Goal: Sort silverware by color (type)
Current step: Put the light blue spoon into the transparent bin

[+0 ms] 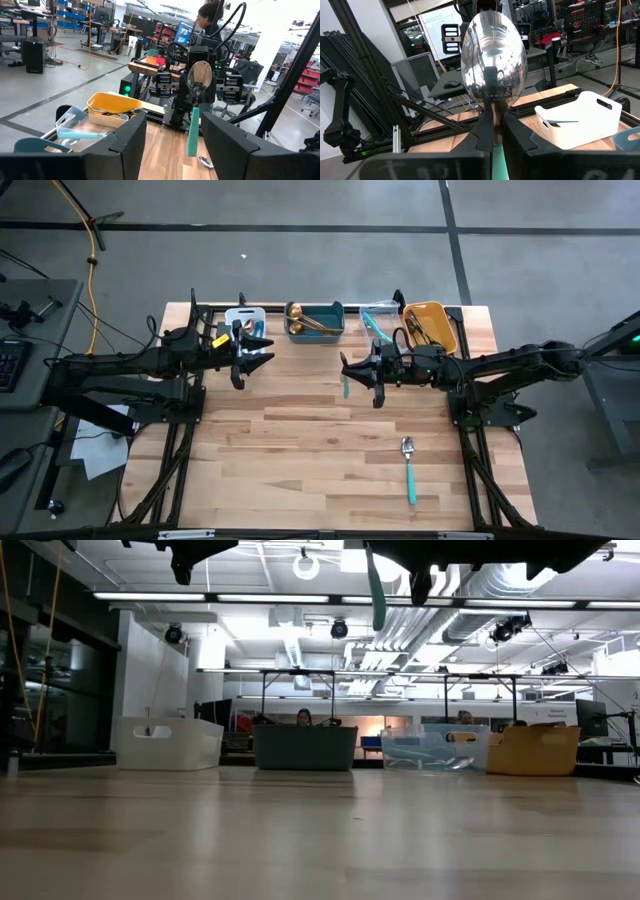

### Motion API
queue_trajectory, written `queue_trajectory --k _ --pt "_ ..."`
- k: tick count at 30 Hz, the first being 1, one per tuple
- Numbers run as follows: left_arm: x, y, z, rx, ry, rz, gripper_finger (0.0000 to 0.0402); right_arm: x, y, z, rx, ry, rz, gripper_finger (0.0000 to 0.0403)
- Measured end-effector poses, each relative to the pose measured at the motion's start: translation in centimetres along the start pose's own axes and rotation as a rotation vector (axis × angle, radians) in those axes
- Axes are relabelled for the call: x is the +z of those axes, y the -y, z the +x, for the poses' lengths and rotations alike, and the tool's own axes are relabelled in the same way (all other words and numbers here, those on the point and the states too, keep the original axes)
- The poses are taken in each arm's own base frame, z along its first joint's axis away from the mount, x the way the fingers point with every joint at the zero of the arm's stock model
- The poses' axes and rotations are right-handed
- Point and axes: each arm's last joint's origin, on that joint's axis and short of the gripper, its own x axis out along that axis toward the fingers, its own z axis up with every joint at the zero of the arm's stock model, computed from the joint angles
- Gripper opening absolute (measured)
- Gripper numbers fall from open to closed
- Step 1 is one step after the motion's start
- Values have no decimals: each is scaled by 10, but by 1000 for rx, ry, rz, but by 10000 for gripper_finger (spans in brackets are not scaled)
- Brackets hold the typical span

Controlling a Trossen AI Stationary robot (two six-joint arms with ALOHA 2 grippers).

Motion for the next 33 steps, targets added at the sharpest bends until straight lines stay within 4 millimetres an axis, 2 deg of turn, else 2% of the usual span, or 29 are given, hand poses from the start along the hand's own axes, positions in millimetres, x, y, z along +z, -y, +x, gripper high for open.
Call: queue_trajectory --k 16,20,22,25,29,33 --pt "0 0 0 -1 1 -1 181 0 0 0 -8 3 29 10" --pt "0 0 0 0 1 -1 181 4 4 1 -121 40 93 10" --pt "0 0 0 -1 1 -1 181 17 10 4 -177 66 76 10" --pt "0 0 0 0 1 -1 181 50 25 11 -273 37 14 10" --pt "0 0 0 0 0 -1 181 95 54 11 -464 -148 -103 10" --pt "0 0 0 0 0 -1 181 124 87 6 -638 -326 -153 10"
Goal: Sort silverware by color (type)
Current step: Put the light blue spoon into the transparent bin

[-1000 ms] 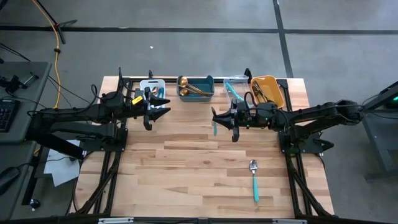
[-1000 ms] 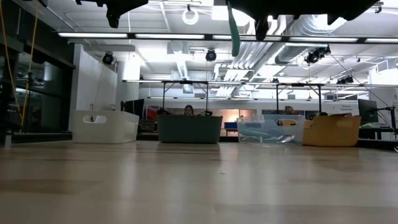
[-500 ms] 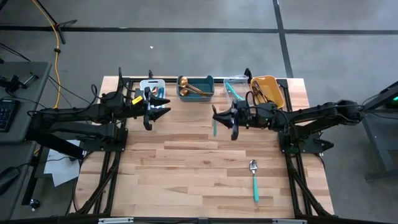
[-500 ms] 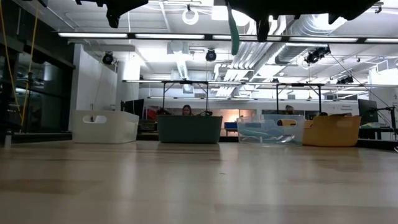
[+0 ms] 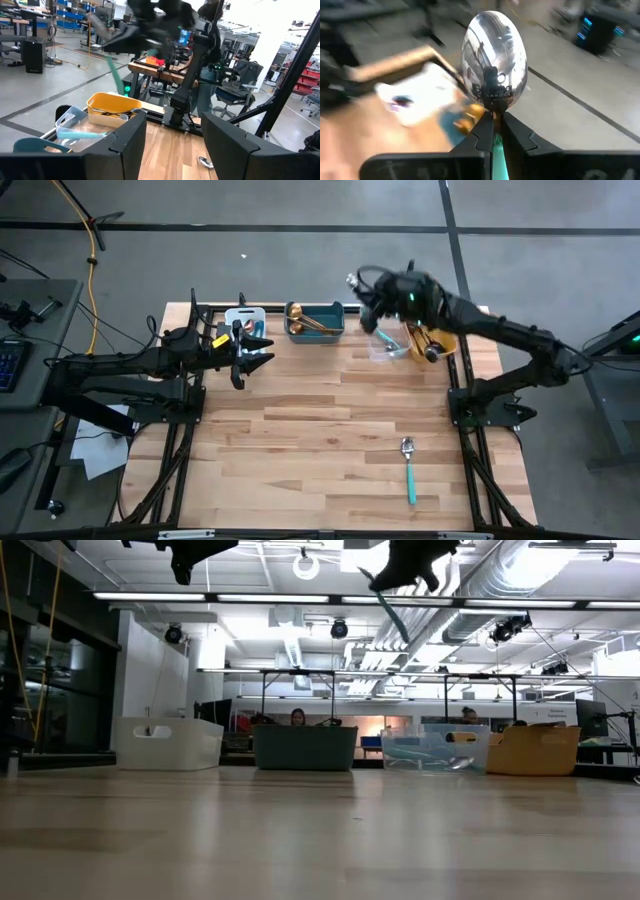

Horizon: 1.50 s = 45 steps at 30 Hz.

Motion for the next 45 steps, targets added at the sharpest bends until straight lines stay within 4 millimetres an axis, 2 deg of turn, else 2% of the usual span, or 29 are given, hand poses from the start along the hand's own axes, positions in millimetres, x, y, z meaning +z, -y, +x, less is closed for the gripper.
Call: queue_trajectory --k 3,6,12,16,19,31,40,45 --pt "0 0 0 0 0 0 181 2 23 11 -82 -104 -18 10" --pt "0 0 0 0 0 0 181 -12 39 26 -132 -227 -21 10" --pt "0 0 0 -1 1 0 181 -66 58 58 -194 -484 15 10" --pt "0 0 0 0 1 0 181 -102 68 71 -232 -601 82 10" --pt "0 0 0 0 1 0 181 -117 72 77 -240 -643 93 10" --pt "0 0 0 0 0 0 181 -137 77 95 -258 -716 110 10" --pt "0 0 0 0 0 1 181 -139 77 97 -277 -716 145 78" --pt "0 0 0 0 0 1 181 -136 76 93 -240 -724 138 93"
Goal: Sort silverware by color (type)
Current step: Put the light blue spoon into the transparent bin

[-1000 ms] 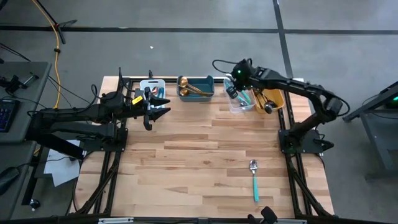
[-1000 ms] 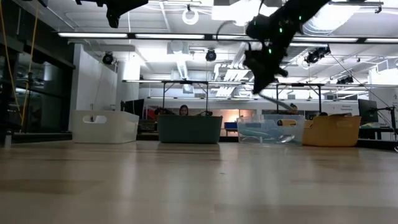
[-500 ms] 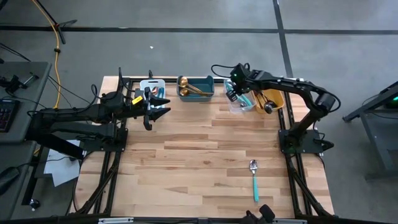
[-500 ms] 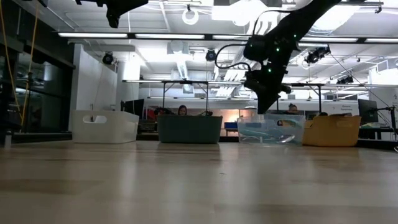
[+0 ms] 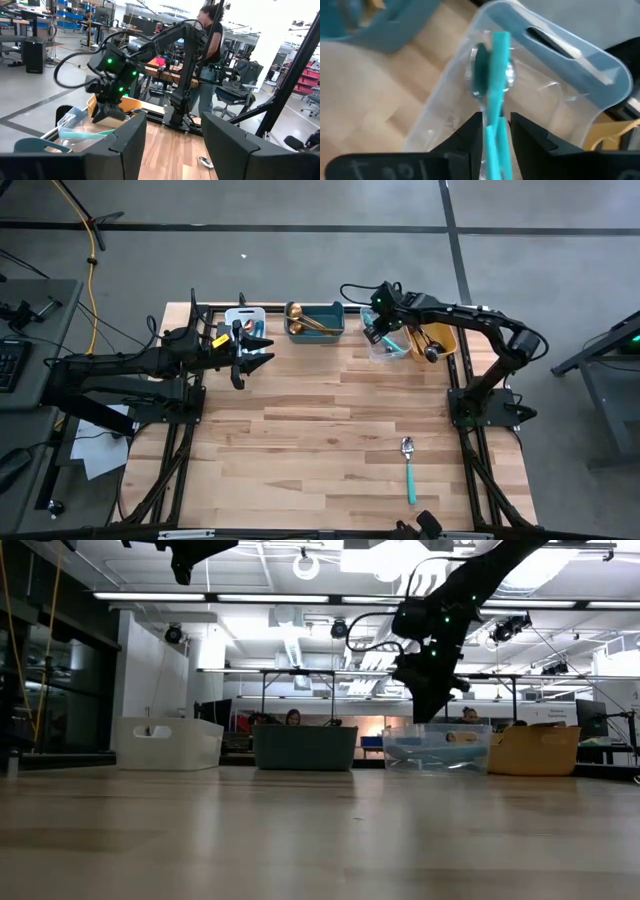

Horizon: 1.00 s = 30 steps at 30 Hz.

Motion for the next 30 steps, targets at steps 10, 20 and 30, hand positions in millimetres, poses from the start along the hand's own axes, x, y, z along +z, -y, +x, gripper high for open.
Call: queue_trajectory --k 10,20,30 --pt "0 0 0 0 0 0 181 -18 -5 -81 348 93 -93 96" --pt "0 0 0 0 0 0 181 -94 -28 -135 668 442 26 97" --pt "0 0 0 1 1 -78 181 -112 -49 -149 1018 1005 -11 97"
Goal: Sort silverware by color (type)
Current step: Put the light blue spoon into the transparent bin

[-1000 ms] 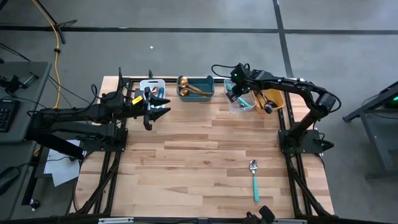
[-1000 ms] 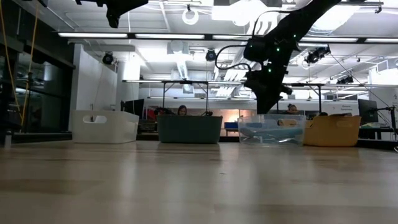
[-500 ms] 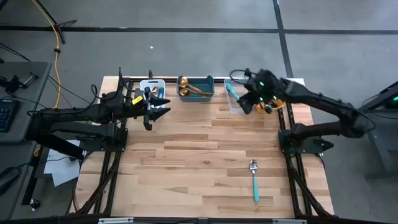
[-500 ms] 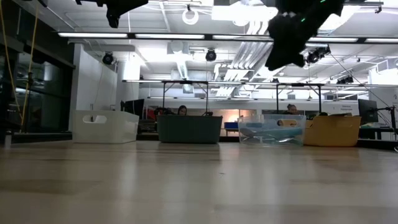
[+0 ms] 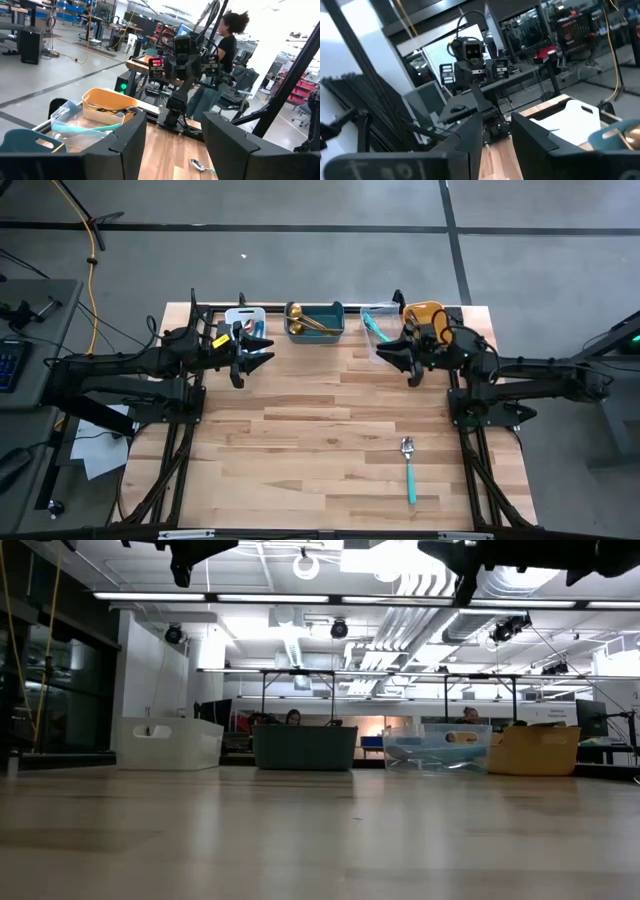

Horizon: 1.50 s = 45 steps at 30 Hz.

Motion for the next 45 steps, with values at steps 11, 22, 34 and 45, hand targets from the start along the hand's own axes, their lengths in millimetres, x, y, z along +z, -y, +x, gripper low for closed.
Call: queue_trajectory --k 11,22,34,45 --pt "0 0 0 0 0 0 181 -2 -1 1 6 -10 -34 97" --pt "0 0 0 1 0 0 181 -2 -1 1 5 -12 -35 97" --pt "0 0 0 1 0 0 181 -2 -1 1 3 -8 31 97" --pt "0 0 0 1 -1 0 181 -21 -29 11 162 -378 354 97"
